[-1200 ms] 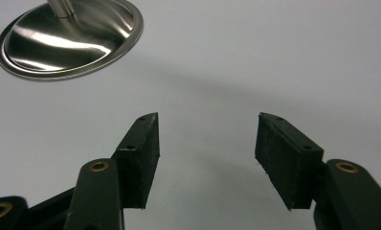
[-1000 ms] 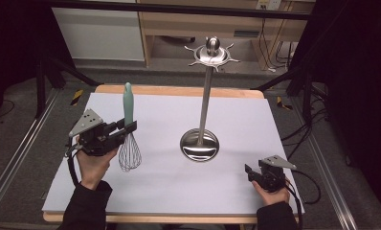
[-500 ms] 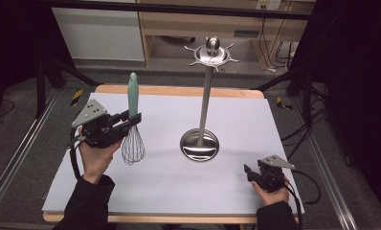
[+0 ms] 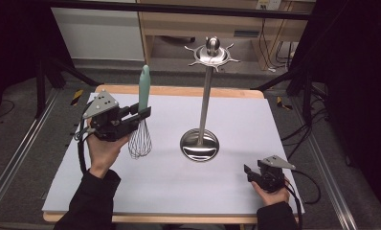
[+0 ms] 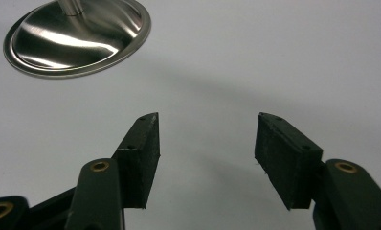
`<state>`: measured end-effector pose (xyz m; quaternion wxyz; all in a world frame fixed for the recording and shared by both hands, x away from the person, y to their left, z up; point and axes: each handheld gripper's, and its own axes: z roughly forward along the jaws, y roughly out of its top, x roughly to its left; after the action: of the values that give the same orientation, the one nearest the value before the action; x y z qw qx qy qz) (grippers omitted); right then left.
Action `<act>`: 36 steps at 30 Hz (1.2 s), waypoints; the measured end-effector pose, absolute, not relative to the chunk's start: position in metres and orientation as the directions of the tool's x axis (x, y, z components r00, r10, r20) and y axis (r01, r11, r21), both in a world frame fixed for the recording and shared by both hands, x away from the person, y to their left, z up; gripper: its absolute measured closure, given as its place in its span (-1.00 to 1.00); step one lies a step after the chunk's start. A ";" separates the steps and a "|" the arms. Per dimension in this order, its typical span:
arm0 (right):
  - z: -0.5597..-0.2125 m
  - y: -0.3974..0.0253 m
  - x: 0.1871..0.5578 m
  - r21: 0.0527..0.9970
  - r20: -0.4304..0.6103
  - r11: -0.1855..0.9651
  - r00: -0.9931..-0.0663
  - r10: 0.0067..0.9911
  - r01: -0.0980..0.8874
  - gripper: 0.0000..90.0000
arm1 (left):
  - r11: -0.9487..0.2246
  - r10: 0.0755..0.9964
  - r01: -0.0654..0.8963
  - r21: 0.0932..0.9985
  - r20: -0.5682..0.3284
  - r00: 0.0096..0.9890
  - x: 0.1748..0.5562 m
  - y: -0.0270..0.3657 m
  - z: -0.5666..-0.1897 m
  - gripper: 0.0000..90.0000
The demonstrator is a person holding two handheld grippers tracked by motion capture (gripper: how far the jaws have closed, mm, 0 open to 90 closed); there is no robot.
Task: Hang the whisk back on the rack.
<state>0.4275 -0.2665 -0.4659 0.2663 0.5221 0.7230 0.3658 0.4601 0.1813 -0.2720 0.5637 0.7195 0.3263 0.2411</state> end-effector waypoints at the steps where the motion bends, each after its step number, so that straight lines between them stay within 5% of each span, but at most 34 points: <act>1: -0.466 -0.267 0.427 0.807 -0.003 0.187 -0.314 0.950 0.560 -0.07 | -0.154 0.741 0.196 0.968 -0.018 0.671 0.460 0.180 -0.270 0.52; 36: -0.467 -0.267 0.429 0.805 0.007 0.178 -0.309 0.951 0.566 -0.10 | -0.206 0.694 0.171 0.964 0.021 0.719 0.466 0.132 -0.252 0.52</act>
<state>0.4288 -0.2675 -0.4666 0.2623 0.5258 0.7212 0.3668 0.4661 0.1323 -0.2520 0.5583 0.7402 0.2922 0.2346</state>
